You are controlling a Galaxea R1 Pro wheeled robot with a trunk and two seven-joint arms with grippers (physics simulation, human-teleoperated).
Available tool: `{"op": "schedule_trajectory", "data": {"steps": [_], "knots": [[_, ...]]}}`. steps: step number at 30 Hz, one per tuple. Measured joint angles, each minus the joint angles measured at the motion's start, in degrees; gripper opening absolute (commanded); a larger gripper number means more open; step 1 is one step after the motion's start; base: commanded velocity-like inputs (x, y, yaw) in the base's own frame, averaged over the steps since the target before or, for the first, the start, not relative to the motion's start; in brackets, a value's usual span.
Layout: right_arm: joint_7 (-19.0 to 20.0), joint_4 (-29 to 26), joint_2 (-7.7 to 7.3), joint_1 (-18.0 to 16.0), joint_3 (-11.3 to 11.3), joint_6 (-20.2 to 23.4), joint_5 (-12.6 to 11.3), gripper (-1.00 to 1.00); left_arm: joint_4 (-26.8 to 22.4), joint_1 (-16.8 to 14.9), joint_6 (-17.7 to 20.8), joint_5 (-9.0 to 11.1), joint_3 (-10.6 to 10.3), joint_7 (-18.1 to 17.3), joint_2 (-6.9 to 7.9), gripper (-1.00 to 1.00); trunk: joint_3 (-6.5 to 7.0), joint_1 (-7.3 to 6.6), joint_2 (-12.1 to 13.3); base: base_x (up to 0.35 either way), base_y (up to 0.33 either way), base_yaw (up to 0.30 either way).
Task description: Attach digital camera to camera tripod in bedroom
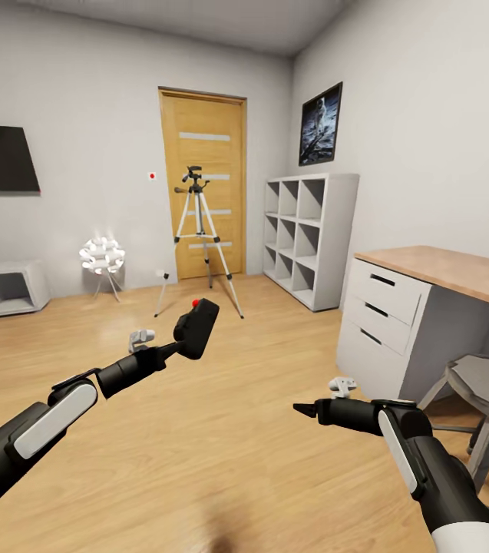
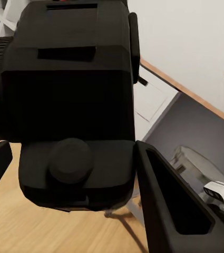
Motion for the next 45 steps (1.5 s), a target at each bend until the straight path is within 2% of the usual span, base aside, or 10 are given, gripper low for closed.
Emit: {"op": "schedule_trajectory", "data": {"steps": [5,45], "knots": [[0.00,0.00,0.00,0.00,0.01,0.00,0.01,1.00,0.00,-0.01,0.05,-0.01,0.04,0.01,-0.01,-1.00,1.07,-0.29,0.39,0.000,0.000,0.000],[0.00,0.57,0.00,0.00,0.14,0.00,-0.01,1.00,0.88,-0.02,-0.11,0.32,0.14,0.11,-0.27,-1.00,8.26,-9.07,16.43,0.000,0.000,0.000]]}}
